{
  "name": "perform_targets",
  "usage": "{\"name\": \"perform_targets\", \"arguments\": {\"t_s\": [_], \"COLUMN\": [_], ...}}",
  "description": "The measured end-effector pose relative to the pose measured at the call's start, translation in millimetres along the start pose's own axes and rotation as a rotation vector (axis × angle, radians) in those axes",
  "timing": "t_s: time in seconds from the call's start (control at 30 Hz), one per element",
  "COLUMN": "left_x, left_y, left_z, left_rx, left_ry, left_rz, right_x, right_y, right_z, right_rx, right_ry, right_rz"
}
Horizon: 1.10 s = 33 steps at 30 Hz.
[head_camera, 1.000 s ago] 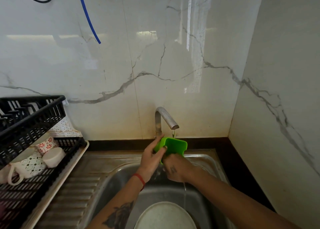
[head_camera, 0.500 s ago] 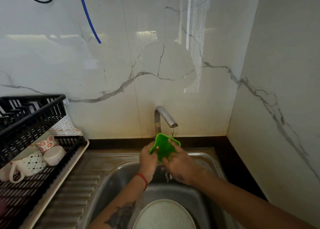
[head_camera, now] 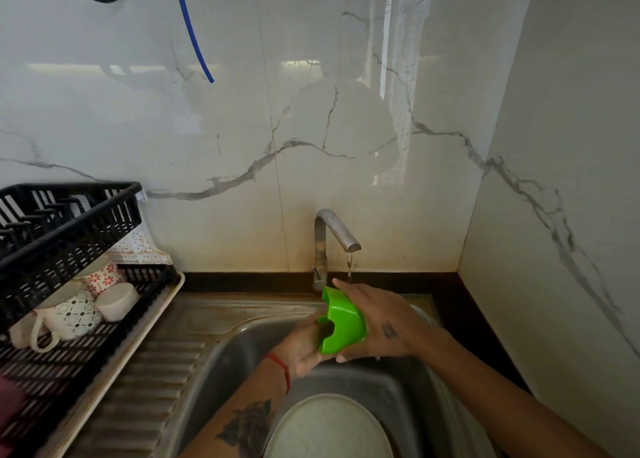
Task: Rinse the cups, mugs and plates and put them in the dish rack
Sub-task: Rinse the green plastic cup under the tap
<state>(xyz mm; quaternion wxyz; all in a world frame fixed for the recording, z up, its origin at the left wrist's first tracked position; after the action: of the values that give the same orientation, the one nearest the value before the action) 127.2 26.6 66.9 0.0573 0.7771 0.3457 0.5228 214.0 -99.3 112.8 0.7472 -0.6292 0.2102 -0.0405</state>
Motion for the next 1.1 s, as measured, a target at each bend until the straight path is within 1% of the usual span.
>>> {"name": "perform_targets", "arguments": {"t_s": [0.07, 0.13, 0.23, 0.37, 0.43, 0.5, 0.6, 0.67, 0.73, 0.83, 0.87, 0.93, 1.0, 1.03, 1.1], "left_x": [-7.1, -7.2, 1.9, 13.2, 18.0, 23.2, 26.5, 27.9, 30.2, 36.6, 37.1, 36.1, 35.6, 35.8, 36.4], "left_y": [3.5, 7.0, 7.4, 11.0, 11.3, 8.7, 5.3, 5.3, 4.8, 1.6, -0.7, -2.4, -1.2, 0.1, 6.1], "left_z": [1.3, 3.9, -0.9, -8.3, -9.5, -10.3, -9.5, -7.4, -5.2, -6.2, -6.5, -8.4, -10.1, -10.4, -12.0], "left_rx": [0.01, 0.013, 0.047, 0.004, 0.023, 0.036, 0.004, 0.007, -0.013, -0.046, -0.05, -0.065, -0.074, -0.076, -0.085], "left_ry": [-0.084, -0.076, 0.06, 0.23, 0.283, 0.304, 0.298, 0.293, 0.315, 0.37, 0.386, 0.404, 0.406, 0.403, 0.378], "left_rz": [-0.069, -0.059, -0.03, 0.272, 0.346, 0.329, 0.246, 0.236, 0.225, 0.236, 0.271, 0.331, 0.367, 0.385, 0.431], "right_x": [-1.4, -3.0, -1.5, 3.5, 3.0, -4.0, -20.5, -23.2, -19.0, -9.6, -4.8, 7.7, 17.9, 18.7, 11.6], "right_y": [-3.2, -7.4, -15.9, -12.5, -4.6, 4.6, 18.9, 21.6, 17.1, 2.4, -2.3, -11.7, -17.1, -15.8, -7.0], "right_z": [7.7, 15.2, 22.6, 28.3, 31.1, 33.4, 36.4, 39.0, 42.3, 48.0, 49.0, 46.9, 43.2, 41.3, 38.6], "right_rx": [-0.057, -0.124, -0.174, -0.146, -0.106, -0.045, 0.082, 0.134, 0.148, 0.078, 0.062, 0.067, 0.071, 0.068, 0.129], "right_ry": [0.042, 0.139, 0.265, 0.307, 0.303, 0.23, 0.06, 0.027, -0.012, -0.088, -0.076, 0.034, 0.127, 0.149, 0.161], "right_rz": [-0.107, -0.17, -0.195, -0.216, -0.162, -0.101, -0.162, -0.195, -0.208, -0.123, -0.06, 0.118, 0.202, 0.188, 0.035]}}
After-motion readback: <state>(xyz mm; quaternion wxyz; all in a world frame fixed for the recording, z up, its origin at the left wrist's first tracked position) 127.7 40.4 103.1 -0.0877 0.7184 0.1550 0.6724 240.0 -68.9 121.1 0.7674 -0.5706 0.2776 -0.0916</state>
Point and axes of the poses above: each hand's wrist, its own z-axis towards the middle knuckle, its own y-axis out of the palm, x = y × z, the point moved 2 cm from there along z, towards the middle knuckle
